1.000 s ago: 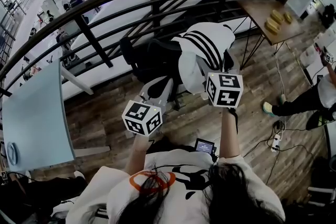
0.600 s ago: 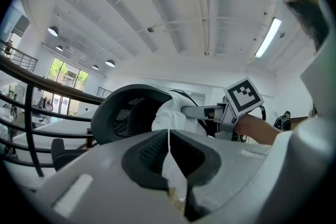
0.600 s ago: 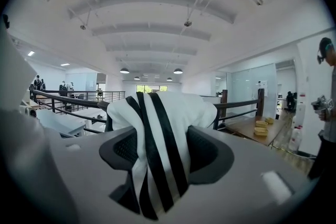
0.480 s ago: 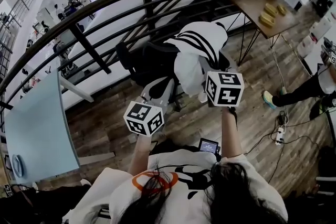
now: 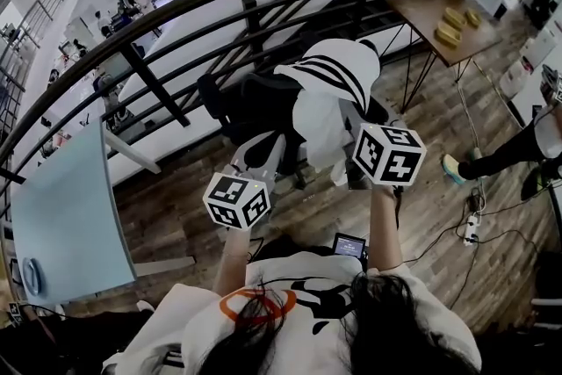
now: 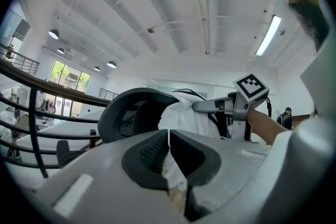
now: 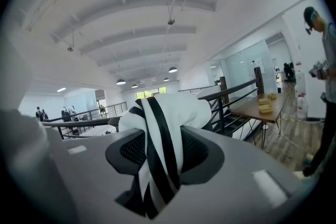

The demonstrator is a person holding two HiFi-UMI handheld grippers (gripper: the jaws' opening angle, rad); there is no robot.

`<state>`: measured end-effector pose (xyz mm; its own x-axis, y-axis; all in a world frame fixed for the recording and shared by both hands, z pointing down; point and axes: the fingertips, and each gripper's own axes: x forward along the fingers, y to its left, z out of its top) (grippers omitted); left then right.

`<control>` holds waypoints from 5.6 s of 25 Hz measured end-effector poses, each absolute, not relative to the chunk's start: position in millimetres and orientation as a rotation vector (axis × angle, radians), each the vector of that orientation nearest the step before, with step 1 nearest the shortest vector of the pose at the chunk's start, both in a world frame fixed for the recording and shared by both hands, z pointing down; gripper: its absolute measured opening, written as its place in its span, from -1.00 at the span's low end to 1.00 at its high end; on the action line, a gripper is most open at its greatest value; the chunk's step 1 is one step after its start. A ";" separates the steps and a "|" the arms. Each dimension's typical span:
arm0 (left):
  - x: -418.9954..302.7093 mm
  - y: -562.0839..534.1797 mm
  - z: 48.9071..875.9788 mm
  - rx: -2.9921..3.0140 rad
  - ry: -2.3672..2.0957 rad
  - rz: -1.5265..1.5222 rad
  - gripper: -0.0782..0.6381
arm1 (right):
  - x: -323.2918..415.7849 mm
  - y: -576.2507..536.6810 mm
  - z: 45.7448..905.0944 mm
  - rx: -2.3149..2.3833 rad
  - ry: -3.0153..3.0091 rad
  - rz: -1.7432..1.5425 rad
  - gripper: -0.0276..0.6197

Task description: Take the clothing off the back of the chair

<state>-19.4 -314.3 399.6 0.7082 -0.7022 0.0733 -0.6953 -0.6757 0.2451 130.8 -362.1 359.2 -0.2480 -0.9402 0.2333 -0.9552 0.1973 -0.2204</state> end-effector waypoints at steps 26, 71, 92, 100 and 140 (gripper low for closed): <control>9.1 -288.0 394.7 2.654 -1.174 -0.072 -0.78 | 177.4 -329.6 296.9 1.908 -2.631 0.450 -0.39; 28.5 -180.3 386.6 2.699 -1.045 -0.097 -0.78 | 191.7 -189.5 250.9 2.007 -2.616 0.237 -0.39; -69.3 -64.0 416.3 2.645 -1.073 -0.075 -0.78 | 117.3 -73.1 286.6 2.029 -2.612 0.356 -0.39; -76.3 -29.1 422.3 2.630 -1.057 -0.083 -0.78 | 107.4 -36.1 329.3 1.990 -2.537 0.514 -0.39; 69.3 96.7 415.1 2.567 -1.320 -0.067 -0.78 | 201.3 81.8 405.3 1.445 -2.711 0.576 -0.41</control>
